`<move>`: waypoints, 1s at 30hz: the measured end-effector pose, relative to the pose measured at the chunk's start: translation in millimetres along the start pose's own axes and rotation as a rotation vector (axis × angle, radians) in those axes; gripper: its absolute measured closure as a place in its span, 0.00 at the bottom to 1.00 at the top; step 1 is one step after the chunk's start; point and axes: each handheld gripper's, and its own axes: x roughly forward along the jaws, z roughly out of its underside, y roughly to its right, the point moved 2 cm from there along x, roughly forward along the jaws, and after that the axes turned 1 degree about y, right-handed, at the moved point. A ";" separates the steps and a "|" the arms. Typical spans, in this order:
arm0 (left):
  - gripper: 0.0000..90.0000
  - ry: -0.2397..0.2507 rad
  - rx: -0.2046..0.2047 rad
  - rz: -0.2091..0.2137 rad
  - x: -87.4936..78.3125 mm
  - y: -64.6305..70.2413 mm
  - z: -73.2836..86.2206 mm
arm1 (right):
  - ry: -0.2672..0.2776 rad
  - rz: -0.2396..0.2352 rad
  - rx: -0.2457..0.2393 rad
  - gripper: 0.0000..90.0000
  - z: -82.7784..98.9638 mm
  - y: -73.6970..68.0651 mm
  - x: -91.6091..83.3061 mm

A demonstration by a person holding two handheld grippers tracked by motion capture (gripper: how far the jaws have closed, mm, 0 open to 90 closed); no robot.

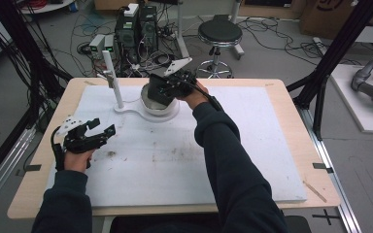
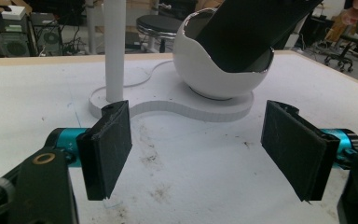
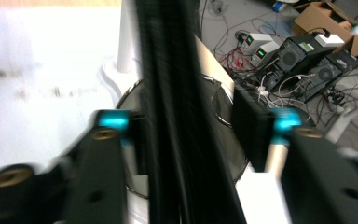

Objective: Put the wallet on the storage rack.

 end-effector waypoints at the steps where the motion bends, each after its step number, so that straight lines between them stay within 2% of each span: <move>1: 0.27 -0.002 0.000 -0.001 0.0 0.3 0.0 | 0.018 0.000 0.007 0.54 0.0 -0.3 -1.8; 3: 0.27 -0.005 0.003 0.002 0.3 0.7 0.1 | 0.037 -0.016 0.030 0.52 -1.4 -1.0 -6.1; 6: 0.27 -0.003 0.001 0.002 0.3 1.0 0.0 | 0.046 -0.042 0.021 0.53 -2.9 -3.7 -10.1; 8: 0.27 -0.003 0.000 0.000 0.0 0.9 -0.1 | 0.042 -0.071 0.013 0.58 -2.7 -6.3 -11.0; 12: 0.27 -0.001 -0.001 -0.002 -0.2 0.5 -0.2 | 0.046 -0.105 0.018 0.56 -1.1 -10.9 -11.1; 17: 0.27 -0.003 -0.002 -0.003 -0.1 0.5 -0.1 | 0.037 -0.171 0.014 0.56 0.2 -17.2 -10.0; 19: 0.27 -0.005 0.000 -0.002 -0.7 0.0 -0.2 | 0.037 -0.189 -0.016 0.60 0.3 -20.7 -9.3; 20: 0.27 -0.006 0.001 -0.002 -0.8 -0.3 -0.2 | 0.040 -0.197 -0.045 0.70 0.3 -22.2 -9.7; 21: 0.27 -0.006 -0.001 -0.002 -0.8 -0.3 -0.2 | 0.048 -0.187 -0.091 0.75 -0.2 -23.8 -10.6; 23: 0.27 -0.005 -0.002 -0.002 -0.5 0.0 -0.1 | 0.042 -0.134 -0.171 0.83 -2.2 -25.6 -13.7; 24: 0.27 -0.004 0.000 -0.003 -0.4 0.2 -0.2 | 0.037 -0.106 -0.192 0.85 -2.8 -26.2 -15.3; 26: 0.27 -0.004 -0.001 -0.001 -0.3 0.4 -0.2 | 0.040 -0.064 -0.221 0.86 -3.8 -23.4 -17.7; 28: 0.27 -0.004 -0.004 -0.001 -0.2 0.0 0.0 | 0.048 -0.022 -0.226 0.86 -4.5 -18.8 -20.7; 30: 0.27 -0.005 -0.005 -0.002 -0.3 -0.2 0.0 | 0.057 0.024 -0.259 0.87 -6.1 -14.4 -23.7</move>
